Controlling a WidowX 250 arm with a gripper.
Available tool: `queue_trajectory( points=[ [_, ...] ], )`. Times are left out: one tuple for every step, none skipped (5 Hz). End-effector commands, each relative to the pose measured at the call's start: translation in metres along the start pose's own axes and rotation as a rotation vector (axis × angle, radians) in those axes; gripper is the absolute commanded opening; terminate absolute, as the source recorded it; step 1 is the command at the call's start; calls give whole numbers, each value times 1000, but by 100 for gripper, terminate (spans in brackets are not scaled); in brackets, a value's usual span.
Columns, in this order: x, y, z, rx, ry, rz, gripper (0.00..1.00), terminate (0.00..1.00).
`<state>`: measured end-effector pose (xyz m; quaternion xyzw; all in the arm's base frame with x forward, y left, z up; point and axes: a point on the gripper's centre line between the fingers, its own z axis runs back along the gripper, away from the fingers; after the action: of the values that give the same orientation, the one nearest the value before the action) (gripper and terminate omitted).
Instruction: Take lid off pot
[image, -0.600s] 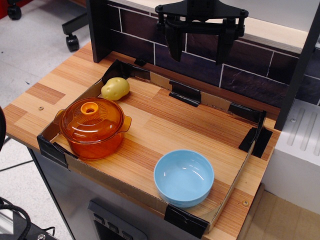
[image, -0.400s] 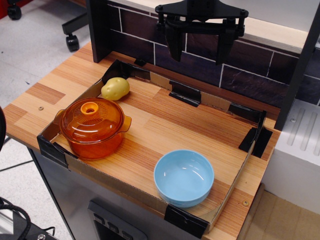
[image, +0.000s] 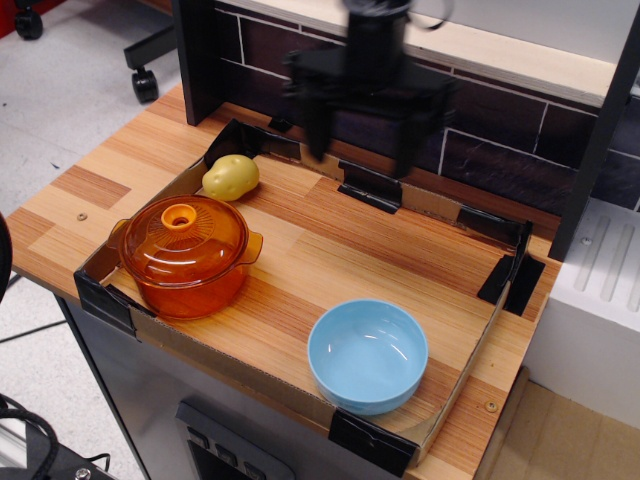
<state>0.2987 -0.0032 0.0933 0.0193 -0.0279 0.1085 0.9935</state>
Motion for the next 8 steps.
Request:
queue_trajectory(
  points=[
    [-10, 50, 10, -72, -85, -141, 100, 0],
    [-10, 75, 2, -87, -58, -175, 100, 0],
    [-16, 86, -7, -76, -63, -210, 100, 0],
    [-24, 91, -11, -78, -40, -232, 100, 0],
    [-33, 93, -17, -64, -19, -261, 100, 0],
    [-39, 94, -25, -38, -13, -286, 100, 0],
    [-46, 93, -28, -32, -24, -304, 100, 0],
    [-47, 93, -29, -32, -18, -307, 100, 0]
  ],
)
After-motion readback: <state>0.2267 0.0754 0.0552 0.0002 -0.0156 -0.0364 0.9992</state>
